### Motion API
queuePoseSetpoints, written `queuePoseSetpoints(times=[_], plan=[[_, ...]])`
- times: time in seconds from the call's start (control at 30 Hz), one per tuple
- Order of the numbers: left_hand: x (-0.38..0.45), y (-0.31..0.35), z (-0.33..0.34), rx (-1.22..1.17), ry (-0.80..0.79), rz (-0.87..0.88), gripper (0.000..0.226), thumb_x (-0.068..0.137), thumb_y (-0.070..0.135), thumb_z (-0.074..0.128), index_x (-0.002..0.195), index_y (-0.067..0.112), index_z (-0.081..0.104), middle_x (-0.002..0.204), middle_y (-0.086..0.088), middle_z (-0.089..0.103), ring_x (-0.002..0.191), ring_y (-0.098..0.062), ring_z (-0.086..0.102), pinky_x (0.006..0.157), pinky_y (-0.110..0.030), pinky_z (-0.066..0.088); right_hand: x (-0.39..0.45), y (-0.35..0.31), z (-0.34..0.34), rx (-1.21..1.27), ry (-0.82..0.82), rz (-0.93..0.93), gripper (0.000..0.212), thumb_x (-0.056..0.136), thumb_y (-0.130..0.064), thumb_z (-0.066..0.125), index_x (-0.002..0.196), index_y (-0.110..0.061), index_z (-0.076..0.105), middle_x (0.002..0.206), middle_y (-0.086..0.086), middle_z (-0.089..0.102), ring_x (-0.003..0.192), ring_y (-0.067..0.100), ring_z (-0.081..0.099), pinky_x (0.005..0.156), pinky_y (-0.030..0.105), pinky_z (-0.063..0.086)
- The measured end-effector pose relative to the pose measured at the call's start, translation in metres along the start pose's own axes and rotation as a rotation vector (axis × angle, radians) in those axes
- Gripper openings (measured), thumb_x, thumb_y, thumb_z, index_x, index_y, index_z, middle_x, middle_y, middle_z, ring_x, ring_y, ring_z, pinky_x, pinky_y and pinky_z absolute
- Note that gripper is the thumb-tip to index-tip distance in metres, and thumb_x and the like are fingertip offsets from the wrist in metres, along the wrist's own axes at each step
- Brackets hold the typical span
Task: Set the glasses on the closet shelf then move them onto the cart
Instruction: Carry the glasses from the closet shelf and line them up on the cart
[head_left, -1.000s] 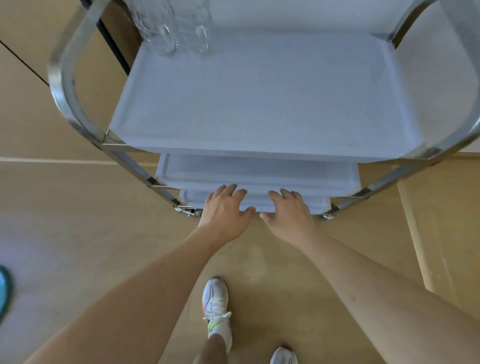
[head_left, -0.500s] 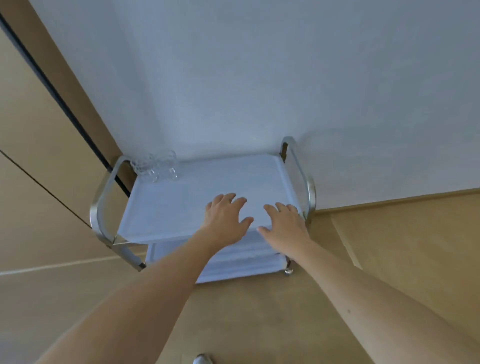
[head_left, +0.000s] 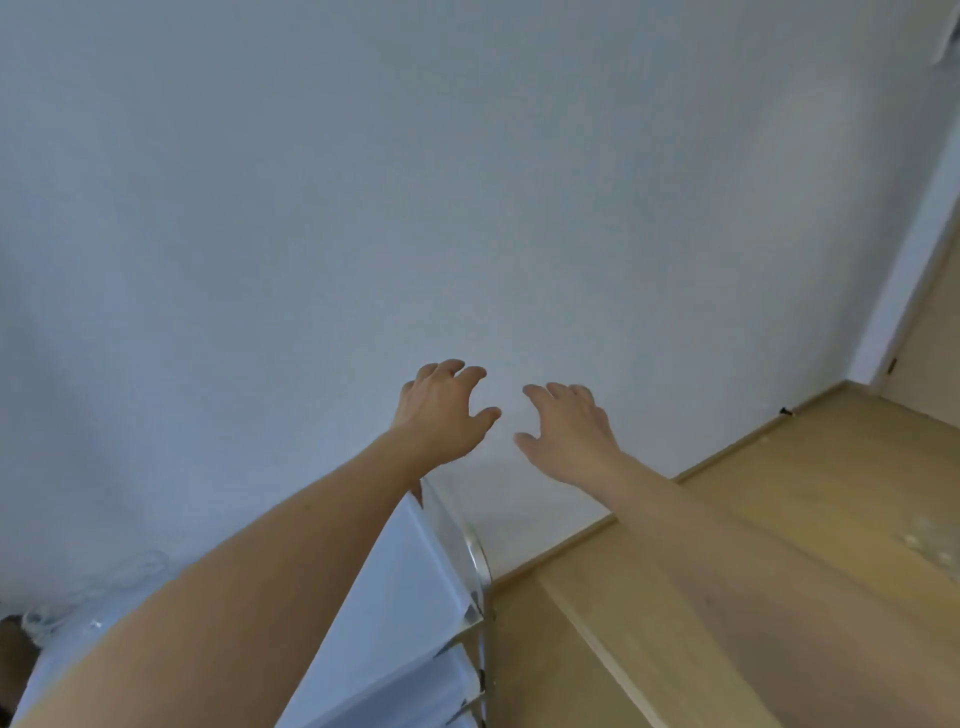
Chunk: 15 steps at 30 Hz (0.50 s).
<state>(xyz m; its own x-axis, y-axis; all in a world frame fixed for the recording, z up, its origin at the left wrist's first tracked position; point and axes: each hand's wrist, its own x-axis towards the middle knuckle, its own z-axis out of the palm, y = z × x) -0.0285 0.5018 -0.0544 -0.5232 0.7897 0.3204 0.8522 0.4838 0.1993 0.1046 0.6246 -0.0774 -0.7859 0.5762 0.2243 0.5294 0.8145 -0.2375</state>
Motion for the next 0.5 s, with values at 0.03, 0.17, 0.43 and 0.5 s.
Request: queuePoseSetpoints(times=[0.03, 0.17, 0.43, 0.5], plan=[[0.017, 0.008, -0.006, -0.019, 0.016, 0.046, 0.063, 0.096, 0.054, 0.056, 0.15, 0.024, 0.044, 0.157, -0.005, 0.041, 0.146, -0.029, 0.032, 0.116, -0.048, 0.033, 0.006, 0.006, -0.013, -0.01, 0.037, 0.032, 0.065, 0.098, -0.045, 0.053, 0.155, -0.022, 0.03, 0.155, 0.006, 0.037, 0.145, 0.033, 0.024, 0.113, 0.046, 0.034], [0.07, 0.04, -0.022, -0.067, 0.066, 0.215, 0.061, 0.096, 0.053, 0.057, 0.149, 0.023, 0.046, 0.155, -0.004, 0.043, 0.144, -0.027, 0.034, 0.114, -0.046, 0.034, 0.02, 0.029, -0.057, -0.069, 0.153, 0.156, 0.066, 0.098, -0.046, 0.054, 0.155, -0.022, 0.029, 0.154, 0.005, 0.038, 0.146, 0.032, 0.023, 0.112, 0.045, 0.034], [0.126, 0.116, -0.018, -0.198, 0.037, 0.507, 0.064, 0.095, 0.054, 0.057, 0.149, 0.022, 0.044, 0.155, -0.003, 0.042, 0.143, -0.028, 0.034, 0.113, -0.047, 0.037, -0.006, 0.078, -0.116, -0.171, 0.32, 0.437, 0.066, 0.096, -0.046, 0.054, 0.154, -0.022, 0.032, 0.144, 0.003, 0.048, 0.139, 0.031, 0.032, 0.108, 0.045, 0.038], [0.131, 0.139, -0.013, -0.245, 0.025, 0.577, 0.065, 0.095, 0.054, 0.057, 0.15, 0.022, 0.043, 0.155, -0.002, 0.041, 0.143, -0.027, 0.034, 0.113, -0.046, 0.037, -0.02, 0.091, -0.123, -0.196, 0.346, 0.521, 0.066, 0.095, -0.045, 0.056, 0.153, -0.022, 0.033, 0.143, 0.003, 0.049, 0.136, 0.031, 0.035, 0.105, 0.045, 0.04]])
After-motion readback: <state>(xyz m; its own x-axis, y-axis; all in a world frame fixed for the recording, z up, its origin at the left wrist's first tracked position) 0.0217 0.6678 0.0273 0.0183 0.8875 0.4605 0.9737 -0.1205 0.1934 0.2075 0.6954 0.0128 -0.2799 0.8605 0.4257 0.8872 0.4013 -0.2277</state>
